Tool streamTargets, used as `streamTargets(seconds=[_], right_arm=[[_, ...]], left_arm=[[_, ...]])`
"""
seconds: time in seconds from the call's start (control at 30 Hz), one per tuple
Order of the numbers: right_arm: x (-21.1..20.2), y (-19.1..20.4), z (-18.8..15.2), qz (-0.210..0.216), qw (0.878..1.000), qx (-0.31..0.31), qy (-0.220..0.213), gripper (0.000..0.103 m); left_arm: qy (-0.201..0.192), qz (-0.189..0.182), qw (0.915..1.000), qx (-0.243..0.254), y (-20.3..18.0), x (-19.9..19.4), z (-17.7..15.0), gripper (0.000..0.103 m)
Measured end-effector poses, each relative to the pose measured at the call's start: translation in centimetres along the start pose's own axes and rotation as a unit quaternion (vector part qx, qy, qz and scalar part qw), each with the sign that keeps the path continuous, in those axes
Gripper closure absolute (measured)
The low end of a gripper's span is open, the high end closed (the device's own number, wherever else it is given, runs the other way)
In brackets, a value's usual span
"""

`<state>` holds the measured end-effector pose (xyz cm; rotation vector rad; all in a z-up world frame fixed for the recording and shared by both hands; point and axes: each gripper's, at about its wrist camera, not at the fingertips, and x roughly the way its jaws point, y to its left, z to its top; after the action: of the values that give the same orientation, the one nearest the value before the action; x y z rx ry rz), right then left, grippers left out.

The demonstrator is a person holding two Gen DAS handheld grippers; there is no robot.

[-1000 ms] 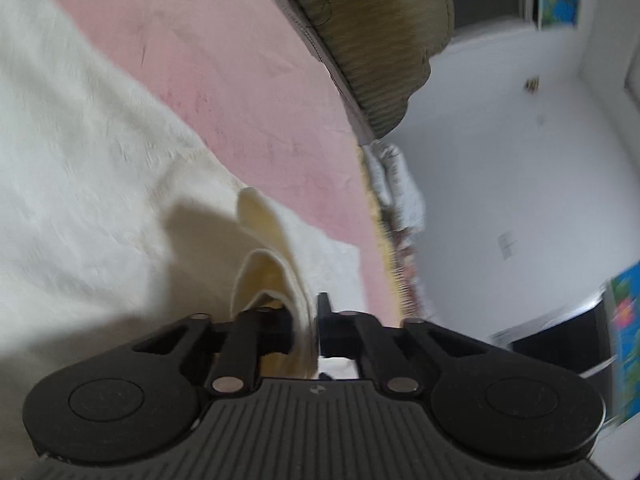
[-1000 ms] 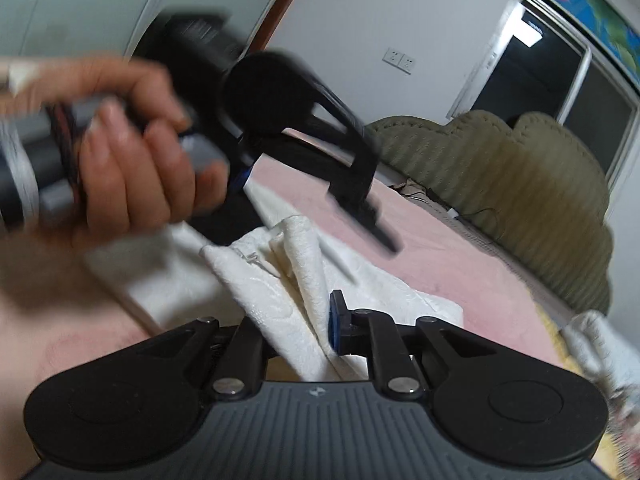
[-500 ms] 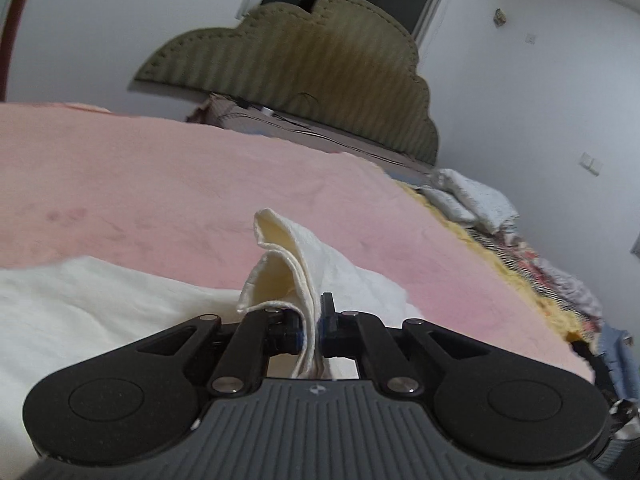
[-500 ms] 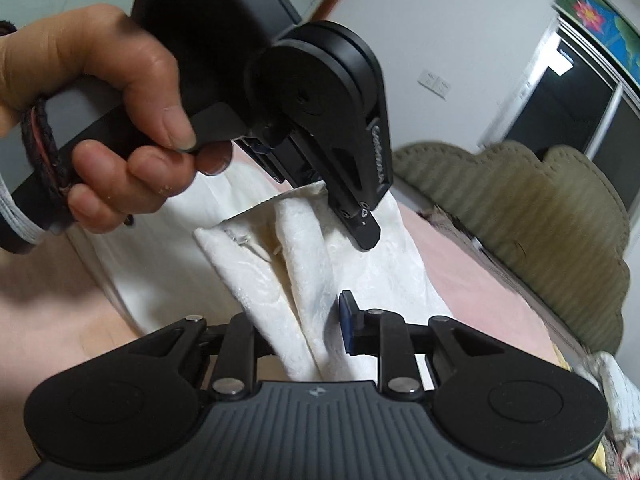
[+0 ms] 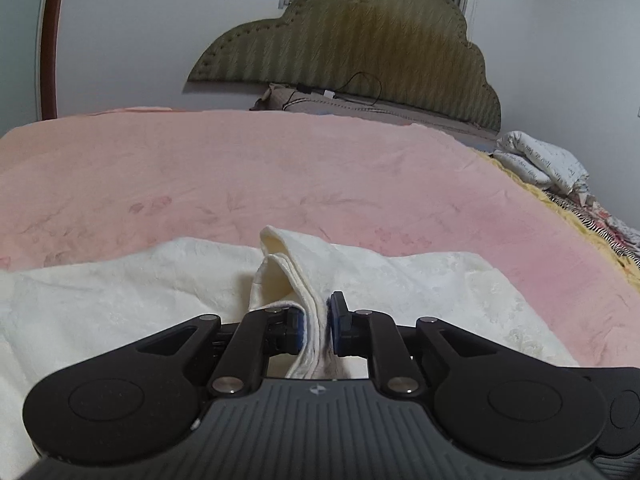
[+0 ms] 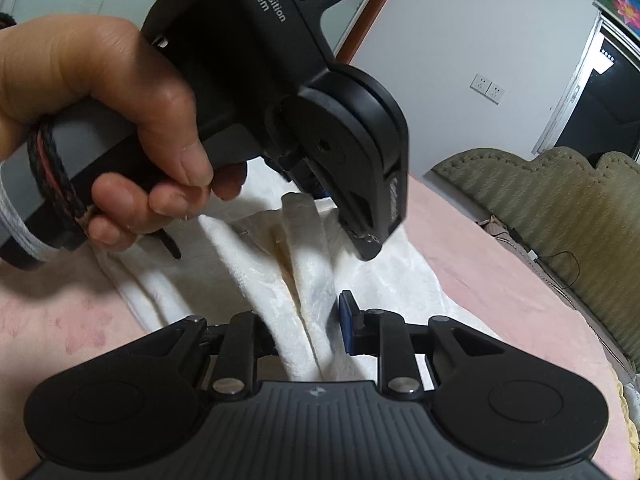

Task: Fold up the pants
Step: 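Fold the held pants over and open both tools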

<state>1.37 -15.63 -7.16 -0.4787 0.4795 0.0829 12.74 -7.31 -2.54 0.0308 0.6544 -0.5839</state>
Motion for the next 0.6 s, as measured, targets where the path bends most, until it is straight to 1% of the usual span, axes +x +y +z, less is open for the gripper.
streamTargets(seconds=[0.03,0.07,0.13,0.2,0.27,0.3,0.33,0.37,0.4,0.43,0.47,0.5,0.53,0.57,0.6], right_arm=[[0.3,-0.1,0.0,0.005,1.000,0.007,0.002,0.080],[0.0,0.2,-0.2,0.012,1.000,0.014,0.007,0.080],[0.2,0.3,-0.3,0.023,0.999,0.024,0.017,0.080],[0.2,0.4,-0.3,0.026,0.999,0.023,0.021,0.080],[-0.6,0.3,-0.2,0.034,0.999,0.025,0.022,0.078],[-1.2,0.2,-0.1,0.042,0.999,0.027,0.019,0.076],[-1.9,-0.1,-0.1,0.048,0.998,0.031,0.015,0.070],[-2.7,-0.9,-0.2,0.051,0.998,0.032,0.011,0.059],[-3.6,-1.2,-0.2,0.058,0.998,0.037,0.005,0.051],[-4.7,-1.8,-0.4,0.066,0.997,0.042,-0.004,0.041],[-5.9,-2.5,-0.5,0.073,0.996,0.048,-0.010,0.040],[-6.9,-3.6,-0.7,0.078,0.995,0.058,-0.014,0.040],[-8.1,-4.9,-1.1,0.072,0.995,0.073,-0.017,0.040],[-9.0,-5.8,-1.5,0.055,0.994,0.094,-0.018,0.040],[-9.3,-7.3,-1.9,0.038,0.993,0.115,-0.015,0.040]], left_arm=[[0.011,0.002,0.9999,-0.002,-0.1,0.4,-0.2,0.081],[0.020,0.003,0.9998,-0.005,0.0,0.5,-0.3,0.081],[0.036,0.001,0.9992,-0.015,0.3,0.8,-0.6,0.071],[0.034,0.011,0.9990,-0.025,0.7,0.4,-0.5,0.062],[0.020,0.022,0.9992,-0.028,1.1,-0.7,0.0,0.061],[0.005,0.029,0.9992,-0.026,1.4,-1.5,0.4,0.059],[-0.010,0.039,0.9989,-0.022,1.6,-2.2,0.8,0.055],[-0.027,0.052,0.9981,-0.019,1.8,-3.1,1.3,0.051],[-0.041,0.065,0.9969,-0.017,2.1,-3.8,1.7,0.042],[-0.053,0.077,0.9955,-0.015,2.3,-4.3,2.1,0.034],[-0.067,0.093,0.9934,-0.009,2.4,-4.8,2.6,0.030],[-0.076,0.109,0.9912,-0.001,2.3,-5.1,2.9,0.024],[-0.081,0.126,0.9886,0.014,2.0,-5.1,3.2,0.019],[-0.081,0.147,0.9852,0.036,1.4,-4.9,3.4,0.016],[-0.079,0.168,0.9805,0.066,0.4,-4.5,3.5,0.010]])
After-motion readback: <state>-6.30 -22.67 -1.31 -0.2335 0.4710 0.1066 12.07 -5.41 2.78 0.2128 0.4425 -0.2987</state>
